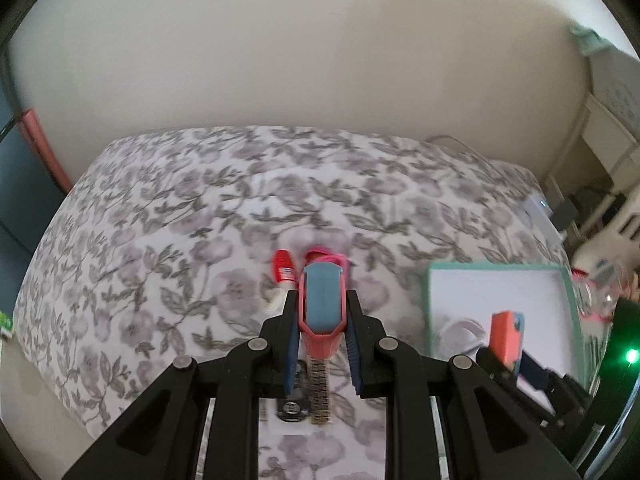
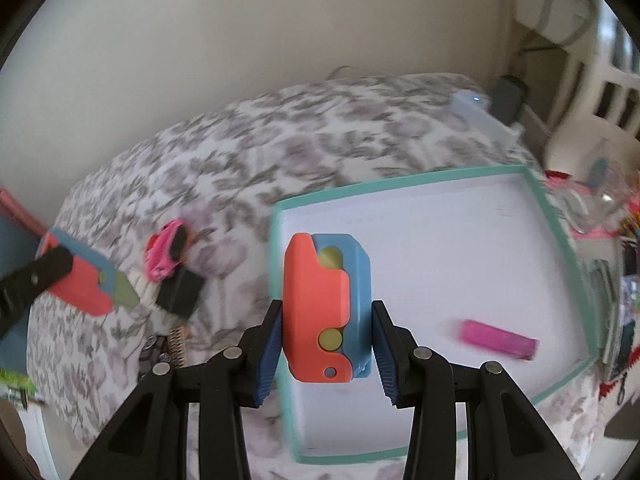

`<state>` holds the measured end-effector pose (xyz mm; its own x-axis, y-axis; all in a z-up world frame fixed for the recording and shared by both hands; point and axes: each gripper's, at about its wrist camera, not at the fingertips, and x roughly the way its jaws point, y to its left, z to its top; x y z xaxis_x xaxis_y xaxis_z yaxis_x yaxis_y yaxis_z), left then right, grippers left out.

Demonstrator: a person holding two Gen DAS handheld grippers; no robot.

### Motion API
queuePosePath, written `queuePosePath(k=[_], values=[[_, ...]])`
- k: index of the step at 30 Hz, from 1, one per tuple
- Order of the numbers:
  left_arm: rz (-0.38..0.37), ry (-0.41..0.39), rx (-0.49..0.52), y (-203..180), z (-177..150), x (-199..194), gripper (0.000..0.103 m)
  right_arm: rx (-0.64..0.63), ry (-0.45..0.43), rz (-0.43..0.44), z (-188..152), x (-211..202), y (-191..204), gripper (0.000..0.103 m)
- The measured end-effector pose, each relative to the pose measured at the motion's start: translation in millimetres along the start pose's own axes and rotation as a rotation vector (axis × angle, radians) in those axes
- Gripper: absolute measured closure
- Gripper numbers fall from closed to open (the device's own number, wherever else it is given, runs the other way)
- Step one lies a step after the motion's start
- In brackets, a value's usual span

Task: Organize rigid objects
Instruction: 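Lower both folding toys into the tray and open both grippers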

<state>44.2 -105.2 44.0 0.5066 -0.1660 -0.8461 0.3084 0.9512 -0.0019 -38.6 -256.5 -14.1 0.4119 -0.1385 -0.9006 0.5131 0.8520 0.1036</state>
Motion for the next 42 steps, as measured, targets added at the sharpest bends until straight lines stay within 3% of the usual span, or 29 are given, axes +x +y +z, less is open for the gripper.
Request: queuePosePath(k=[12,15,20,29,35,42], values=[[-0.08,0.026,0.228,-93.6,-28.9,-1.7,0.081,0.21,0.022,-0.16,-1.5,-0.3,-94.7,0.059],[-0.145,0.077,0.222,-106.8,-35.1,3.4,0.081,0.25,0.024,-0.189,-4.3,-1.6,-115.4,0.059],[-0.191,0.101,0.247,-128.2,-44.7,6.3,0.081,0.309,0.036,-0.229,-10.5,-0.3,-145.1,0.059],[-0.298,0.152,0.292,-155.8,-58.0,17.5,0.081,0.326,0.061,-0.248,-14.2,9.0,-153.6,0.059],[-0.406,0.233,0.237,-154.6,-60.5,35.1,0.081,0.293,0.068,-0.25,-13.3,13.4,-147.5,0.058],[-0.383,0.256,0.195,-148.4,-61.2,50.4,0.078,0.266,0.082,-0.243,-14.5,18.4,-141.1,0.058]])
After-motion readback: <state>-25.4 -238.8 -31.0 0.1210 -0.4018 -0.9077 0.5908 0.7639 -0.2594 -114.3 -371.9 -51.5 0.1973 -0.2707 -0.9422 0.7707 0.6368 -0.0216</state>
